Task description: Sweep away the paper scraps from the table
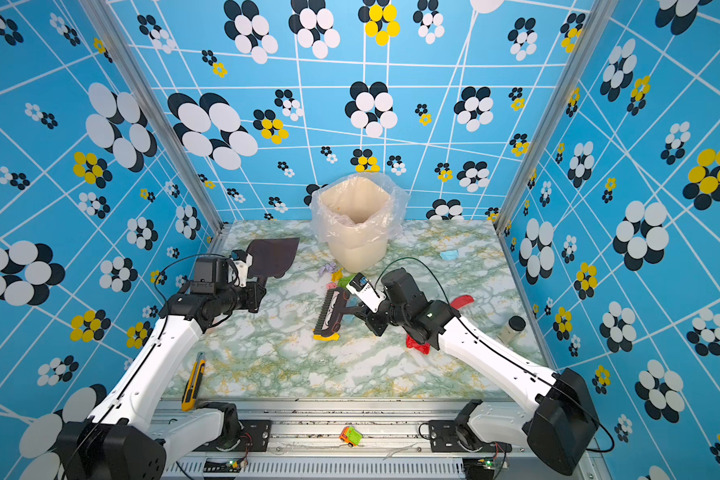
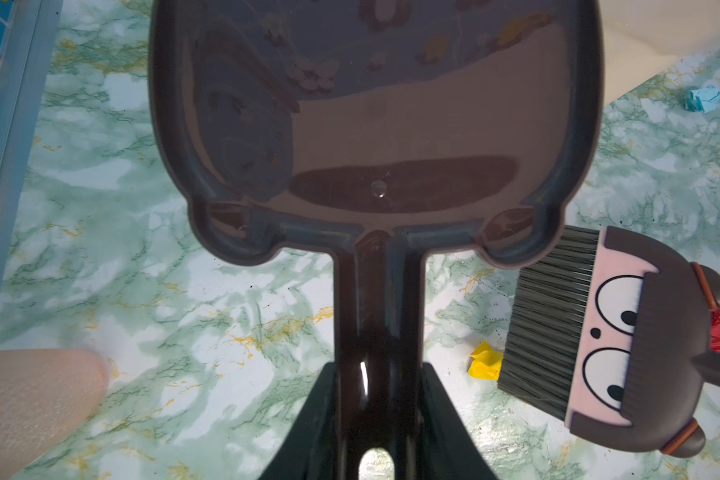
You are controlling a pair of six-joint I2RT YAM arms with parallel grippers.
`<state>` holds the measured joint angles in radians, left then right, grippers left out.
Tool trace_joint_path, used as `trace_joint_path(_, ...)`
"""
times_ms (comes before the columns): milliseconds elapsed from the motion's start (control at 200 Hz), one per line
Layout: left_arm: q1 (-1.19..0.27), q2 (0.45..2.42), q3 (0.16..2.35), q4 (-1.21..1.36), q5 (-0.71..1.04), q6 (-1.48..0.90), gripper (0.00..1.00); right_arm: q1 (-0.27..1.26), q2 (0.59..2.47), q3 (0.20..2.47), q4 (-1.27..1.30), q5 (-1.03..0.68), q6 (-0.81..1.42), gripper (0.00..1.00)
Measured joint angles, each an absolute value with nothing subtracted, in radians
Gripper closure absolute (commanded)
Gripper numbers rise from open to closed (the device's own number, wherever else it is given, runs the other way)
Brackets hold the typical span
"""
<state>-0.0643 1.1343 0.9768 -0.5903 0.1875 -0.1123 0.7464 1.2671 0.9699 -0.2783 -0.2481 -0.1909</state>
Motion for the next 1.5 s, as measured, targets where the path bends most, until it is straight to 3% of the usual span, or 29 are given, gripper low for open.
trace_joint_path(355, -0.098, 1.140, 0.962, -0.590, 0.187, -0.112, 1.00, 0.797, 1.324, 0.965, -0.291, -0.102, -0.218, 1.00)
trace_joint_path(575, -0.180, 1.131, 0.923, -0.590, 0.182, -0.111, 1.00, 0.736, 1.216, 0.907, -0.300, 0.006, -0.221, 1.00)
trace_joint_path(920, -0.359, 1.106, 0.825, -0.590, 0.142, -0.139, 1.00, 0.611, 1.033, 0.859, -0.269, -0.036, -0.147, 1.00)
trace_joint_path(1499, -0.551, 1.000, 0.726, -0.628, 0.120, -0.242, 1.00, 0.540, 1.108, 0.881, -0.283, 0.274, -0.017, 1.00)
